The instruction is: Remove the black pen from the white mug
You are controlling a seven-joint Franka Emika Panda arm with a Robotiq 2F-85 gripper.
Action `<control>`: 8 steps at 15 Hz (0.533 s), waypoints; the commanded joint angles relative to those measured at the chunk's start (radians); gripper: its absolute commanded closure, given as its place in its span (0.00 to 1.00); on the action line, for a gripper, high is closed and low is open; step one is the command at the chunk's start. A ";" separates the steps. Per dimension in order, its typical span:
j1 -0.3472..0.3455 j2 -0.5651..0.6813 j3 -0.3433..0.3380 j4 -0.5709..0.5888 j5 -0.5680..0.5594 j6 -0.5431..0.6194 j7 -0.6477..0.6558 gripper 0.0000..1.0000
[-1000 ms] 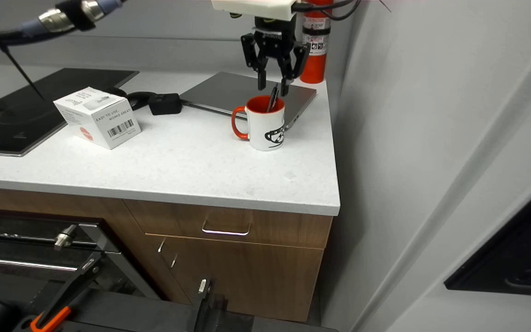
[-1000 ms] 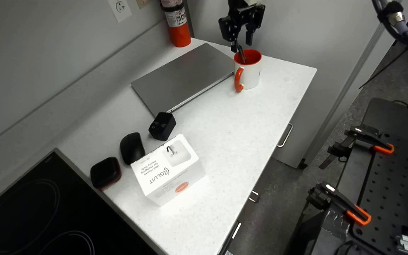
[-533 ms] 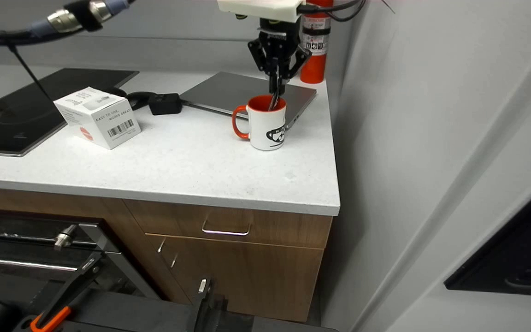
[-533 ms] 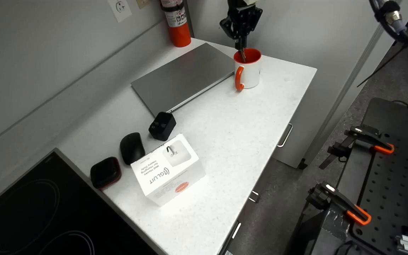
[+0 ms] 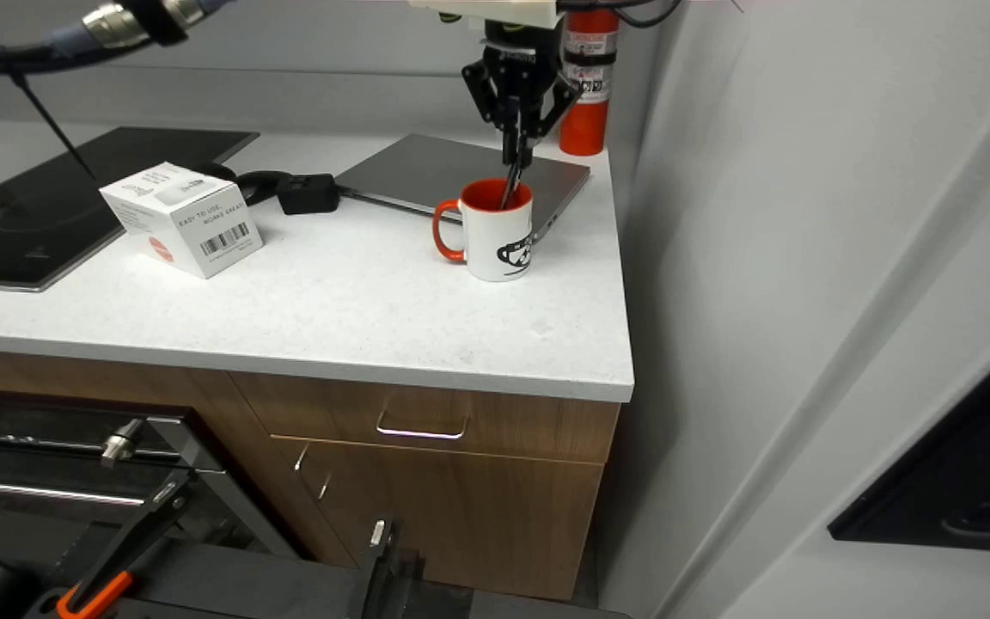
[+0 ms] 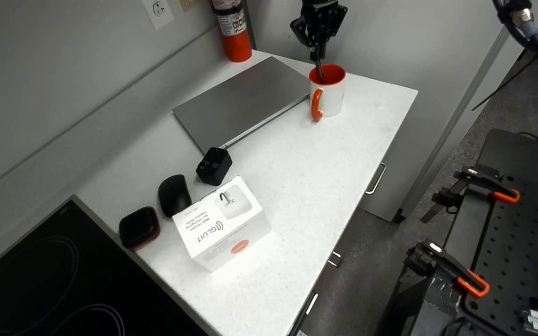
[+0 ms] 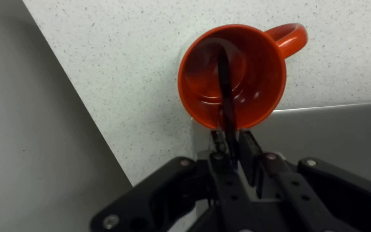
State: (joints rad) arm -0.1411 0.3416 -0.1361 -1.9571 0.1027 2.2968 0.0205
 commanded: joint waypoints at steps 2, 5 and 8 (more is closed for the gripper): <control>-0.007 -0.143 0.009 -0.113 0.005 0.025 -0.029 0.96; 0.009 -0.285 0.004 -0.206 -0.031 0.029 -0.026 0.96; 0.028 -0.390 0.024 -0.250 -0.050 0.027 -0.050 0.96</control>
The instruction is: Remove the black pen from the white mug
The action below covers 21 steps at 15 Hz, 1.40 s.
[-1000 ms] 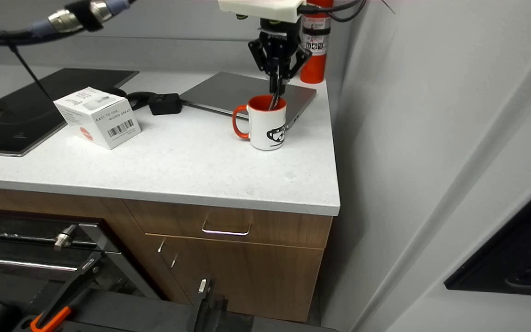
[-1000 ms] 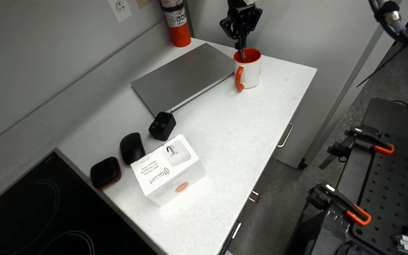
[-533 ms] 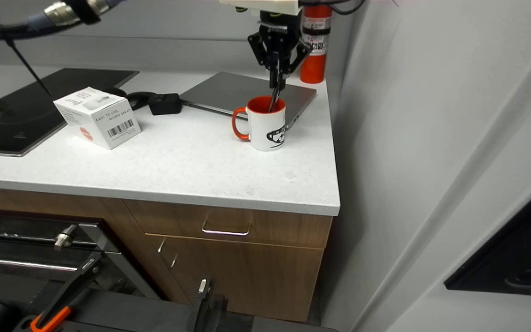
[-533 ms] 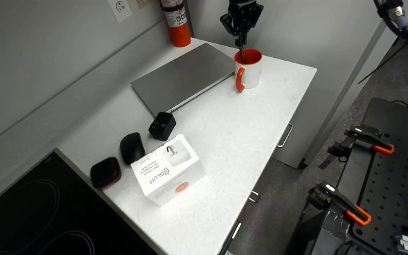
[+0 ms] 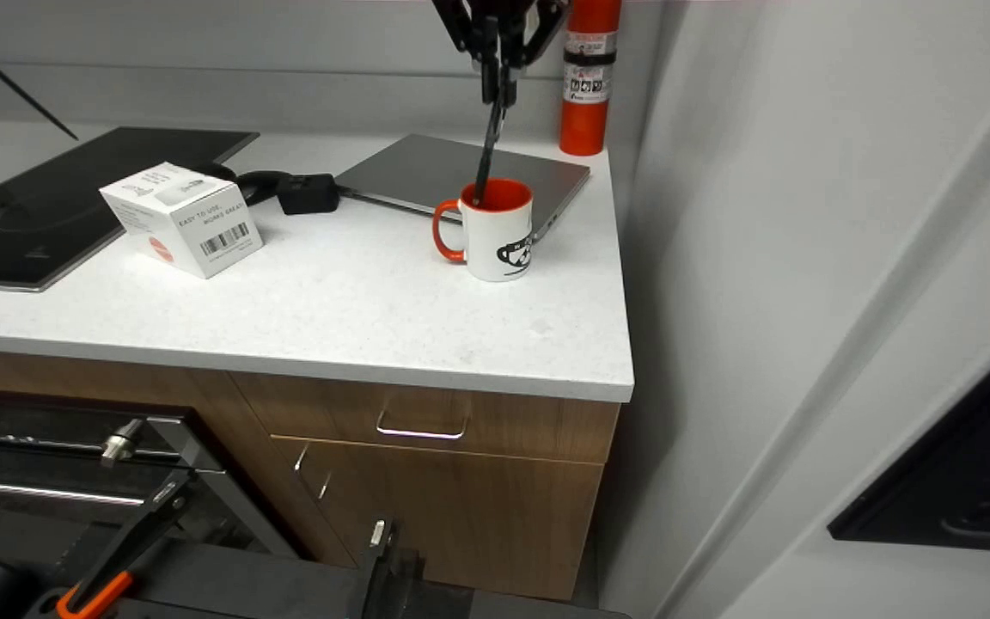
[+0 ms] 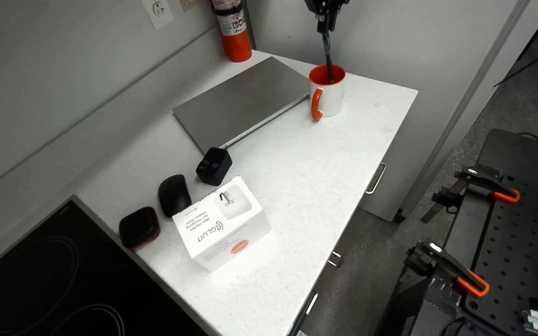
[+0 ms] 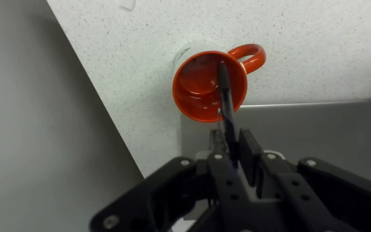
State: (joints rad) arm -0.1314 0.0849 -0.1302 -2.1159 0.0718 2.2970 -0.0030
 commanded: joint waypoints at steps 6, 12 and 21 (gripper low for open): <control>0.086 -0.044 0.096 -0.024 -0.016 0.005 -0.042 0.96; 0.120 0.198 0.130 0.109 -0.067 -0.120 -0.050 0.96; 0.131 0.451 0.129 0.304 -0.129 -0.135 -0.093 0.96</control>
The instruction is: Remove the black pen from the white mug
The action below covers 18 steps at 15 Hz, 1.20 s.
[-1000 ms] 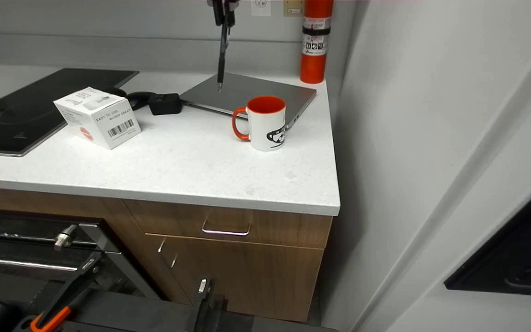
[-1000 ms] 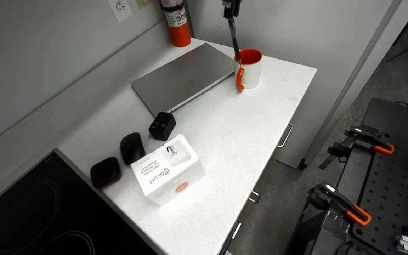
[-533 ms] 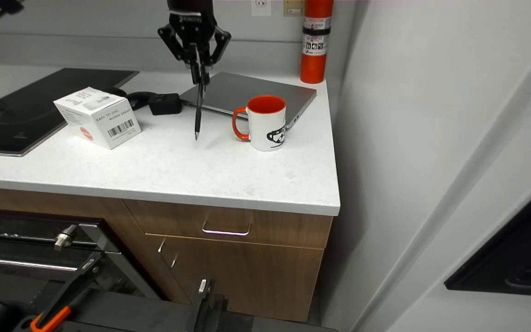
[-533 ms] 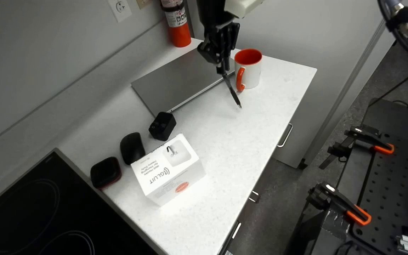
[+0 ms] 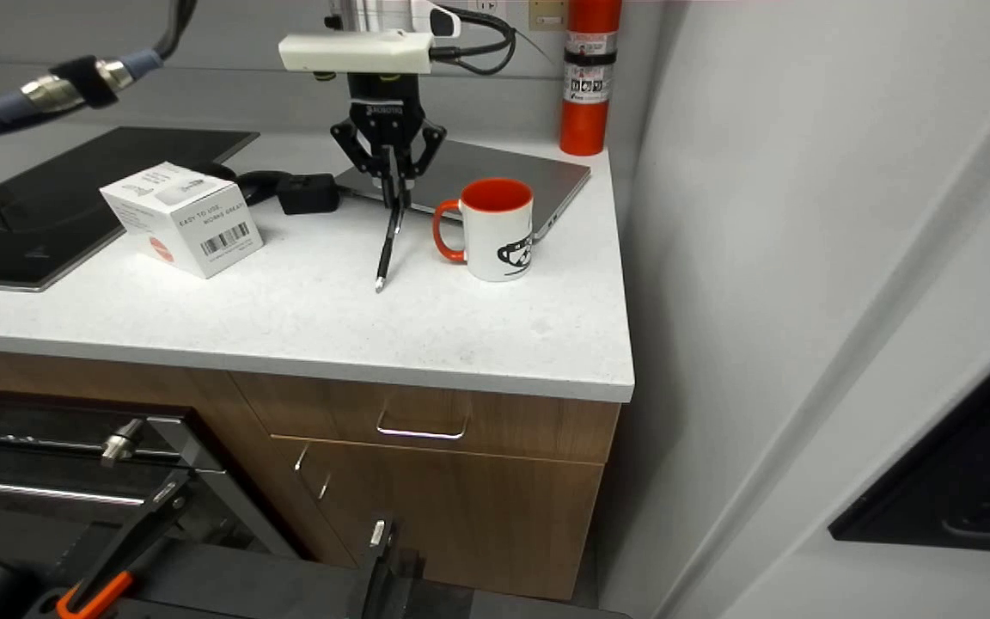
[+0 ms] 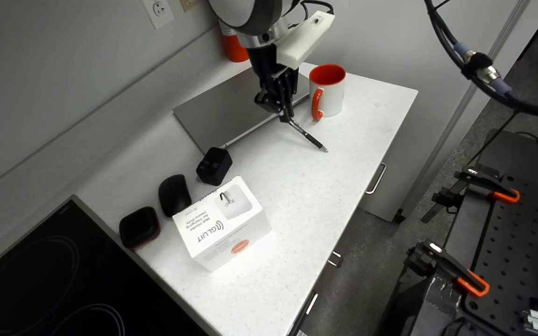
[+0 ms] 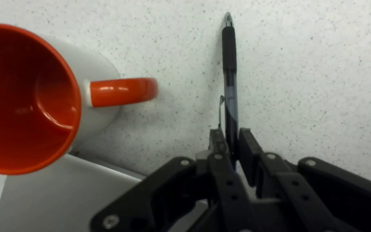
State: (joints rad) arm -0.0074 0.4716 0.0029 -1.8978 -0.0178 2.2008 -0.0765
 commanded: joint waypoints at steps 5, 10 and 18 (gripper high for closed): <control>0.008 0.081 -0.005 0.112 -0.064 -0.043 -0.034 0.37; 0.004 0.076 -0.004 0.118 -0.058 -0.038 -0.045 0.01; -0.001 0.066 0.002 0.102 -0.036 -0.038 -0.039 0.00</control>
